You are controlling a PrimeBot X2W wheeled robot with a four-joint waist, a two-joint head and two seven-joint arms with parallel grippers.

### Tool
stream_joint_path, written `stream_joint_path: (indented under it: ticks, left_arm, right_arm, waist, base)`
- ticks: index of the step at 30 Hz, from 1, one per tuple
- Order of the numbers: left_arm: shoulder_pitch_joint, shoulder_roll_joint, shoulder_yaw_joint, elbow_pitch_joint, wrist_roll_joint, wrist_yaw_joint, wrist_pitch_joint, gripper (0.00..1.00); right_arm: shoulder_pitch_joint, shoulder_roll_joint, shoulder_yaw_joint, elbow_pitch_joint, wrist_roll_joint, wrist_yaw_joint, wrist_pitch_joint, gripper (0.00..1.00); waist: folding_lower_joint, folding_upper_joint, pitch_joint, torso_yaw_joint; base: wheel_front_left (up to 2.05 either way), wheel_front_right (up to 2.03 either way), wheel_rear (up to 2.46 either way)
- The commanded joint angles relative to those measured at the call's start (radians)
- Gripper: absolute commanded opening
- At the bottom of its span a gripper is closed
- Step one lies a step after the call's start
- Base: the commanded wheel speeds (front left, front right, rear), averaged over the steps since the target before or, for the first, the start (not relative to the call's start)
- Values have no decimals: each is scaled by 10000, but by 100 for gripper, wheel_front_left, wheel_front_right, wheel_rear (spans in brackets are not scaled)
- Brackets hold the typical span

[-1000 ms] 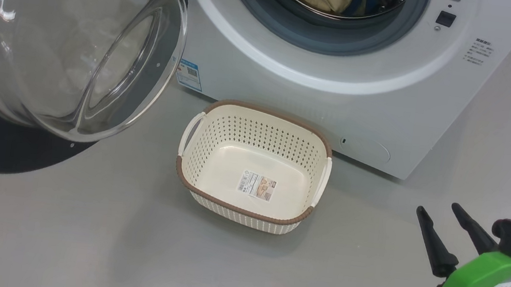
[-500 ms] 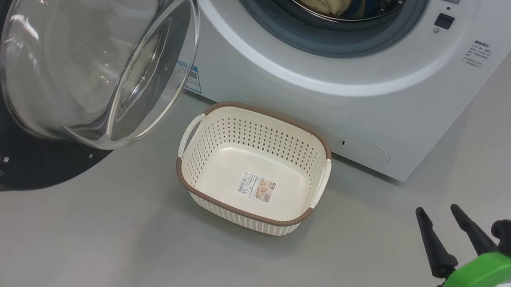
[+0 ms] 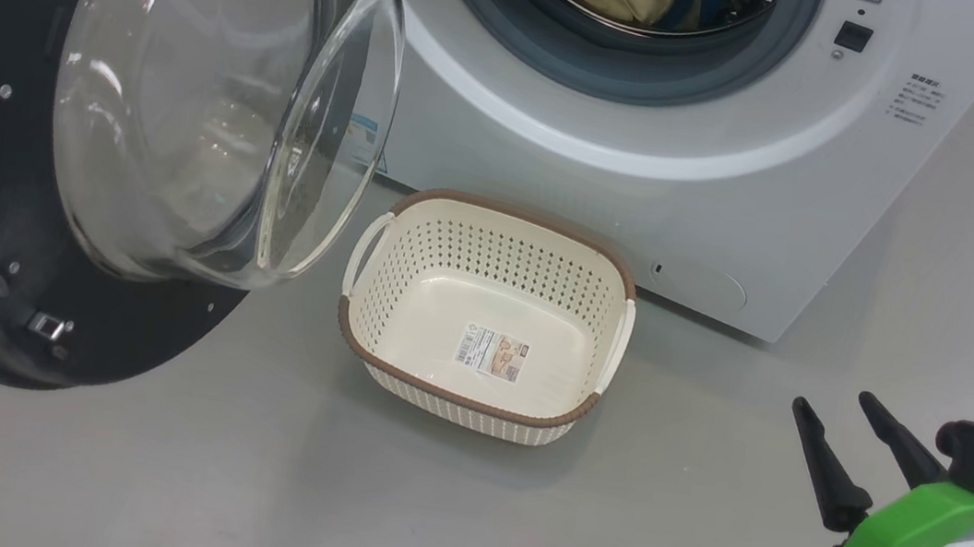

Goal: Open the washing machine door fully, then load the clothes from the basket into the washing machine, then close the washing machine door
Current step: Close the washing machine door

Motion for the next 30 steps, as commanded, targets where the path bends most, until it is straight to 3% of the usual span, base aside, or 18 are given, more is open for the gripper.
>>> stream_joint_path:
  ticks: [1,14,30]
  left_arm:
    - [-81,391,140,-606,-146,71,266,0]
    - [396,-206,-218,-2545,-658,415,1434,0]
    - [617,-1172,-730,-4179,-904,910,1767,0]
  right_arm:
    - [-293,-163,147,-291,43,0,-115,100]
    - [-436,-58,207,-141,41,0,-258,100]
    - [-679,89,336,79,103,0,-535,100]
  waist:
    - [0,0,27,-9]
    - [0,0,73,-156]
    - [0,0,141,-679]
  base:
    - [0,0,0]
    - [0,0,0]
    - [0,0,0]
